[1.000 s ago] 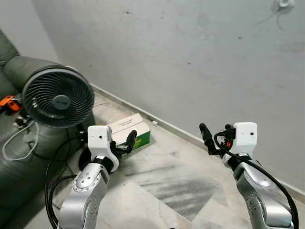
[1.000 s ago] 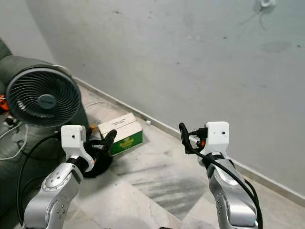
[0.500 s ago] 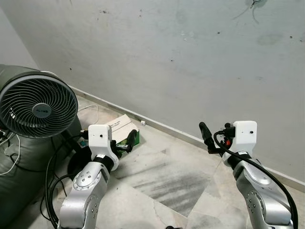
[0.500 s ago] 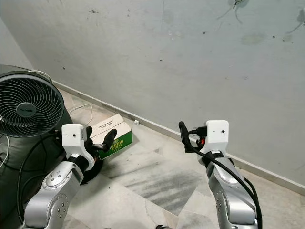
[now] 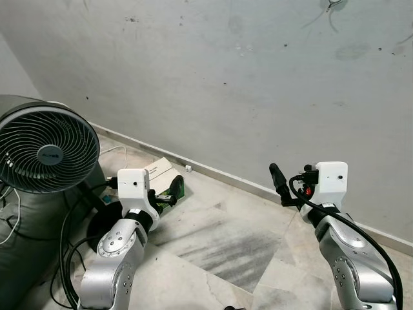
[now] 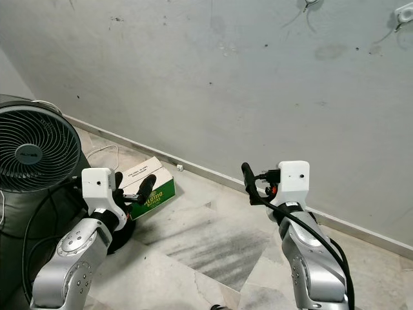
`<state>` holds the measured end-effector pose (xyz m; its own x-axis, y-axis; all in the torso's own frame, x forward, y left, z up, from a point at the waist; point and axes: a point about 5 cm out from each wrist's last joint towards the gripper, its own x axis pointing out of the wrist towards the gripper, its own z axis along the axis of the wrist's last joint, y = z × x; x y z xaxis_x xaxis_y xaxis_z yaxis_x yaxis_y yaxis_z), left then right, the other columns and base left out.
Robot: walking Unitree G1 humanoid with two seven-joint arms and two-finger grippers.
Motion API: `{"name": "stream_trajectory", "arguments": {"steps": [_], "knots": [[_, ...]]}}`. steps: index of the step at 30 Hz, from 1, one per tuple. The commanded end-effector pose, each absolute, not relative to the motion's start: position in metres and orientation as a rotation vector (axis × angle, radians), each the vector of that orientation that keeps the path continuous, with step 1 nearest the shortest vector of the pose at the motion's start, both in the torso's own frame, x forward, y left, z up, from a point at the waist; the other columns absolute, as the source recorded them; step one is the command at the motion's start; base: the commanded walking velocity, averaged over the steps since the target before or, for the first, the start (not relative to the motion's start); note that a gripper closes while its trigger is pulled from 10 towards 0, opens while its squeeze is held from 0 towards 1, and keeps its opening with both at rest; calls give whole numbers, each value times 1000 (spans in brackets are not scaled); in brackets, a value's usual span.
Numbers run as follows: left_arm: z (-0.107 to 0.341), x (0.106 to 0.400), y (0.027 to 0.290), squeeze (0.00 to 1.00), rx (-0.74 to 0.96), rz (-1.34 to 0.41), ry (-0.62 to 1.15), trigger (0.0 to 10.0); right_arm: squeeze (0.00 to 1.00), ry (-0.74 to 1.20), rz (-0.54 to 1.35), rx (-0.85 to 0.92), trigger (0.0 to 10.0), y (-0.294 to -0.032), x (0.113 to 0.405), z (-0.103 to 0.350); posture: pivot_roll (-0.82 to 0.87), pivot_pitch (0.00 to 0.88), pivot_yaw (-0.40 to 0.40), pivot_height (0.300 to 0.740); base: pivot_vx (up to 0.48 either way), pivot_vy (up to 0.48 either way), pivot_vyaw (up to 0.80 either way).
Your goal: Hang keys on a hook
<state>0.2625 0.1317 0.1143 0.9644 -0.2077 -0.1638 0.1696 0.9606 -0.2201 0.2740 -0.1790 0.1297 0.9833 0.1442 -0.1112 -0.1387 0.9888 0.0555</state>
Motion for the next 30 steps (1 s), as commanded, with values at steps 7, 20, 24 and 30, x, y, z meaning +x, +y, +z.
{"name": "stream_trajectory", "arguments": {"steps": [7, 20, 24, 30], "knots": [[111, 263, 133, 0, -205, -182, 210, 10000, 0, 130, 140, 50, 10000, -179, 274, 127, -48, 97, 24, 740, 0, -34, -647], [111, 263, 134, 0, -204, -178, 215, 10000, 0, 129, 143, 54, 10000, -178, 274, 127, -46, 97, 25, 740, 0, 90, 0], [111, 263, 134, 0, -205, -177, 215, 10000, 0, 127, 144, 54, 10000, -177, 274, 127, -43, 97, 26, 740, 0, -29, 0], [112, 264, 134, 0, -205, -178, 216, 10000, 0, 125, 142, 56, 10000, -177, 275, 127, -43, 96, 27, 740, 0, 0, 0]]}}
